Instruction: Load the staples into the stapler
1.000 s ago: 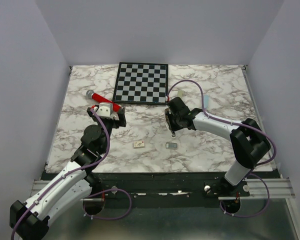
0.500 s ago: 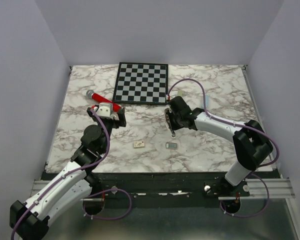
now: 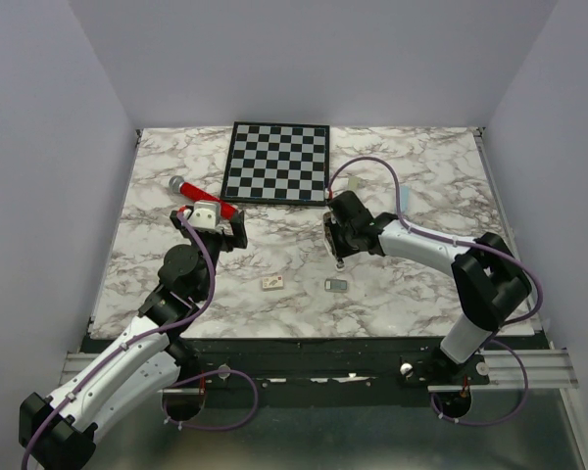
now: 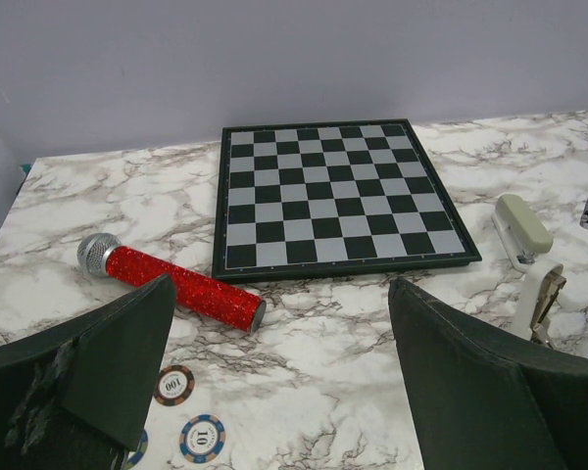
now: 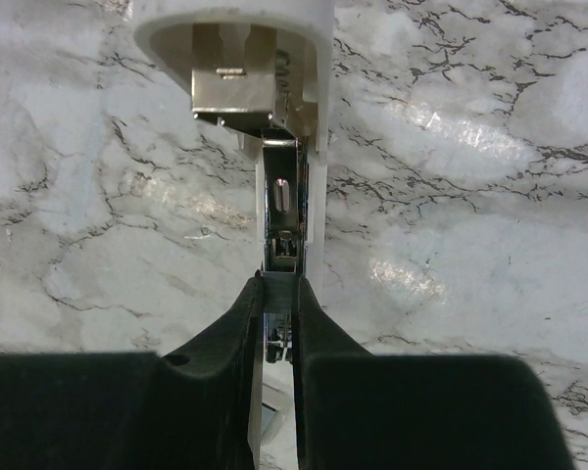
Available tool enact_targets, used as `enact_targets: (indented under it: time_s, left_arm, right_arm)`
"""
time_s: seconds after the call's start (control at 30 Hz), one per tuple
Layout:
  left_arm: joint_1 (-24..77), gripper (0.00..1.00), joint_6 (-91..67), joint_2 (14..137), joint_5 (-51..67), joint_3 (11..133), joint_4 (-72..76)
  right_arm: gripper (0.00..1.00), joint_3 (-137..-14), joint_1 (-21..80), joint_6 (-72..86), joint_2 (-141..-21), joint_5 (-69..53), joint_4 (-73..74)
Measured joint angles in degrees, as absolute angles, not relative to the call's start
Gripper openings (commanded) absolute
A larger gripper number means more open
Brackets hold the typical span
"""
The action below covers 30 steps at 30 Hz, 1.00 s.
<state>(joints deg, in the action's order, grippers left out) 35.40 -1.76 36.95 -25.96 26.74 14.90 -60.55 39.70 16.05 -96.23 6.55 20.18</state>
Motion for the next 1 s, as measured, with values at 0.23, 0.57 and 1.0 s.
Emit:
enact_targets:
  time_s: [0.23,0.57,1.0]
  left_arm:
    - [35.4,0.98,-1.74,36.95,-25.96,26.74,14.9]
    - [35.66,0.98,-1.74,36.75,-25.96,26.74,14.92]
    - [35.75,0.98,-1.74,36.73,-25.96,26.74,14.9]
  right_arm:
    - [0.18,-60.27,39.7,16.43,-96.47,6.57,19.81]
    - [0.18,-60.2,39.7,16.43,-96.33,6.57,19.4]
    - [0.17,-59.2,39.7,16.4,-95.02,6.66,17.58]
